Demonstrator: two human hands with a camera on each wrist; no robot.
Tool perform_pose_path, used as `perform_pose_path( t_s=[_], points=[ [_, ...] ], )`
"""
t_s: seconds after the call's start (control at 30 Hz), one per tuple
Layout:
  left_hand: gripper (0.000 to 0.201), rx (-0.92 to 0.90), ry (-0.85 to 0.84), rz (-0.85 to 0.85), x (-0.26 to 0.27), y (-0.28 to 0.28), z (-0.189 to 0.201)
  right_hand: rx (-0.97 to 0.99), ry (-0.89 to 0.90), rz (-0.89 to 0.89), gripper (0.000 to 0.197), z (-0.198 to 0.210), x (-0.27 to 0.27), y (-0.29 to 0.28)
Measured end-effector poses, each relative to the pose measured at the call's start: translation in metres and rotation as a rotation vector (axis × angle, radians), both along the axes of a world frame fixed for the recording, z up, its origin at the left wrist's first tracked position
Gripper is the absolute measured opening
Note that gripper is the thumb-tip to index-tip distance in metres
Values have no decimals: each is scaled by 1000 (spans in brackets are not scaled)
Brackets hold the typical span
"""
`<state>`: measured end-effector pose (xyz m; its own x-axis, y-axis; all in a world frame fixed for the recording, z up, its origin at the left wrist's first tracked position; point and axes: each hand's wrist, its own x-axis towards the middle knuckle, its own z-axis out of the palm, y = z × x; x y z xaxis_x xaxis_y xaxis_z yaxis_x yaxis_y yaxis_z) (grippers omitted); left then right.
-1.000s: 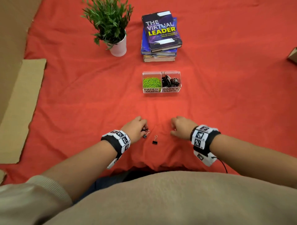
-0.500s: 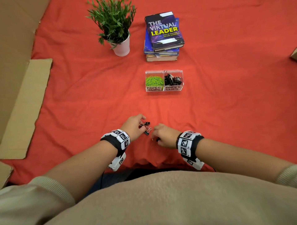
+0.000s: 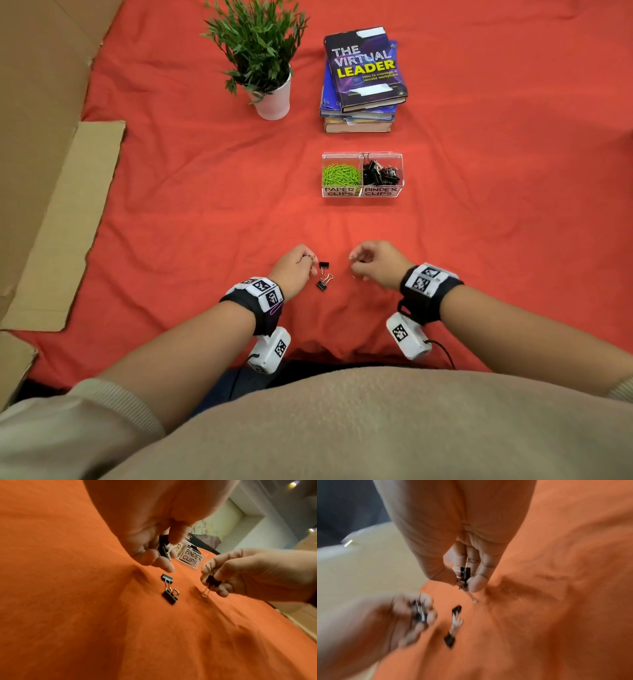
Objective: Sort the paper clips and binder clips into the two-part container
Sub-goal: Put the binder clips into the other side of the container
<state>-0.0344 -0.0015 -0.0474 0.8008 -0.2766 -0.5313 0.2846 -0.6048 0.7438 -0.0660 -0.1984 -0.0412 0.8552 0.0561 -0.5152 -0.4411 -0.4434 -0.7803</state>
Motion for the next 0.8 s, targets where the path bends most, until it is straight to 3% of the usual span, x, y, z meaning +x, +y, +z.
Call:
perform_pose_path(
  t_s=[0.13,0.23,0.3,0.37,0.47,0.57,0.7,0.8],
  points=[
    [19,74,3,8,3,1,3,347,249,-370,24,7,20,-2],
    [33,282,-144,-184,2,4,2,448,354,-406,18,8,32,3],
    [29,392,-205,-348,-1,4,2,377,328,-308,9,5,38,11],
    [26,463,-241,-452,-4,4,1,177,203,-71,5,2,43,20],
    [29,505,-274,-526,-9,3,-2,-214,-40,402,22,-2,48,30],
    [39,548,-308,-591,-11,0,-5,-391,-132,686,34,-5,50,36],
    [42,577,-328,-650,-13,-3,-9,-414,-180,763,32,-9,45,33],
    [33,525,-300,-639,-11,-4,-9,-358,-163,670,25,-12,38,31]
  ],
)
